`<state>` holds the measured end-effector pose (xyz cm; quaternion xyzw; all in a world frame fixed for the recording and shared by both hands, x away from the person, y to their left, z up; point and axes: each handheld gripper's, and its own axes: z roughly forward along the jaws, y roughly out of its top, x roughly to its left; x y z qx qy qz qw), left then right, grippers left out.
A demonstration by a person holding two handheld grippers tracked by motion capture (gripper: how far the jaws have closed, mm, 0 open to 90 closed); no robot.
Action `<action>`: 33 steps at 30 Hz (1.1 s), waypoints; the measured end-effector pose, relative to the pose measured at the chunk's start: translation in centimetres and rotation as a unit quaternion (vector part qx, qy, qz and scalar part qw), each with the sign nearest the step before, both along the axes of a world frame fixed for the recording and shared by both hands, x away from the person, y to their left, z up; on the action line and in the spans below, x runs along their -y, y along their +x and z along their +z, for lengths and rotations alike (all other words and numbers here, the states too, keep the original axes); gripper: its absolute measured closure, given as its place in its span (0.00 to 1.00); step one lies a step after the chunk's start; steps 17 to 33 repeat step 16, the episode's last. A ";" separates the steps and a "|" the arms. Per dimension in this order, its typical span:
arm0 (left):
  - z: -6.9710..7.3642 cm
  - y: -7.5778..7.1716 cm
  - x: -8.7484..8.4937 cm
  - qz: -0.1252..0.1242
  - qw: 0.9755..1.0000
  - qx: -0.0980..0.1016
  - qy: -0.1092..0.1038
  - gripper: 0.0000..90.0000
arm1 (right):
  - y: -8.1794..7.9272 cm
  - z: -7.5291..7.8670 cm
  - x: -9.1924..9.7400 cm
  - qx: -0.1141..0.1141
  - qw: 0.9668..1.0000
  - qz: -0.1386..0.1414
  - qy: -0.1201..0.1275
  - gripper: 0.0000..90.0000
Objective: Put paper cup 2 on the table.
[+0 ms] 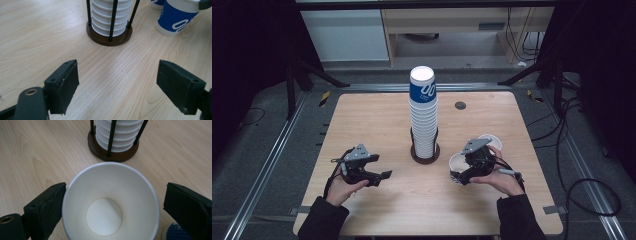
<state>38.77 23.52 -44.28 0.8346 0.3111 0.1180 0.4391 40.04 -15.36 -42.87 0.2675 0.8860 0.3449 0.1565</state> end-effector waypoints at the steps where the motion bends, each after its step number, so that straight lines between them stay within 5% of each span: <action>1: 0.0 0.0 0.0 0.000 1.000 0.000 0.000 0.19 | -0.1 0.2 0.1 0.002 1.000 0.000 0.007 0.06; 10: 0.0 0.0 -0.1 0.003 1.000 0.002 -0.002 0.19 | -0.7 1.8 0.2 0.033 0.998 0.004 0.061 0.05; 16: 0.1 0.1 -0.5 0.011 1.000 0.004 -0.004 0.19 | -0.8 2.8 0.6 0.066 0.993 -0.016 0.101 0.06; 33: 0.1 0.1 -0.5 0.011 1.000 0.004 -0.004 0.19 | -0.8 2.8 0.6 0.066 0.993 -0.016 0.101 0.06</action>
